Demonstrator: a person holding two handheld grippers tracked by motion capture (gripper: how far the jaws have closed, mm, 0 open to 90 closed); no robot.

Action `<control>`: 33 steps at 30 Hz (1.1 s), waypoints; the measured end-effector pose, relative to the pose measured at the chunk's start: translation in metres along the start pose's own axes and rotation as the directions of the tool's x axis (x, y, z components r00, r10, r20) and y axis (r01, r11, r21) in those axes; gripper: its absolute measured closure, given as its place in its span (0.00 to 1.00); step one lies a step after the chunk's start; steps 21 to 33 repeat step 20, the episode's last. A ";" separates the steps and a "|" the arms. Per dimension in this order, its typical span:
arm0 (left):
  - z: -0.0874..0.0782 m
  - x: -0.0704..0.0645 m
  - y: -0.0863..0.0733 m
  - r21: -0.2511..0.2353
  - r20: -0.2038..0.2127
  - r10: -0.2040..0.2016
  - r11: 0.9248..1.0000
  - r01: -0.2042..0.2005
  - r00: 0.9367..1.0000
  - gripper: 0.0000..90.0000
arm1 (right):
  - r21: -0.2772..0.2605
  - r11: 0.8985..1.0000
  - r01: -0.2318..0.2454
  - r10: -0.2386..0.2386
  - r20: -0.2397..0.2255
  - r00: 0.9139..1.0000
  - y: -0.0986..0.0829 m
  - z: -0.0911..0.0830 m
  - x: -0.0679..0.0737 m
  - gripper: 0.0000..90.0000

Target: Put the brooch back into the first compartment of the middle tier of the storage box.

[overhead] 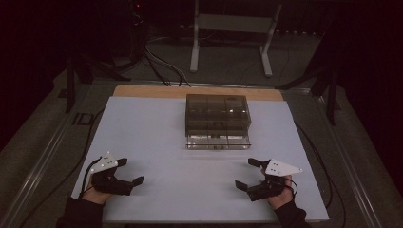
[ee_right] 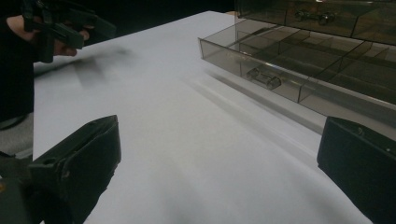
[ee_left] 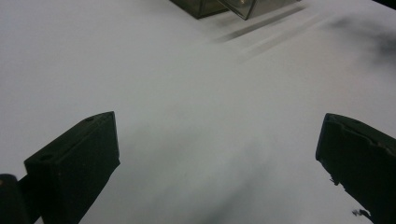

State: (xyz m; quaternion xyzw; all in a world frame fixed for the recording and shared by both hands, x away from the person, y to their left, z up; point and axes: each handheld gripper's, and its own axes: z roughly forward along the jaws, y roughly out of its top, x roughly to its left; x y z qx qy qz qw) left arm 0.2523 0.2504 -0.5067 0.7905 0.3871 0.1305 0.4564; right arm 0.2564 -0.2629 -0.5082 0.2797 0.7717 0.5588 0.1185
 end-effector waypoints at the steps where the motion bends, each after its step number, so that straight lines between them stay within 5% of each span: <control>1: -0.001 0.000 -0.002 -0.004 -0.003 0.000 1.000 0.000 1.000 0.00 | -0.001 1.000 0.002 -0.002 -0.001 1.000 0.000 0.000 0.000 0.00; 9: -0.012 0.011 -0.016 -0.033 -0.037 -0.059 0.998 0.058 0.998 0.00 | -0.002 1.000 -0.002 0.002 -0.006 1.000 0.000 0.000 -0.001 0.00; 33: -0.007 0.007 -0.014 -0.035 -0.031 -0.040 0.999 0.039 0.999 0.00 | 0.005 1.000 0.004 -0.004 -0.008 1.000 0.000 0.002 0.000 0.00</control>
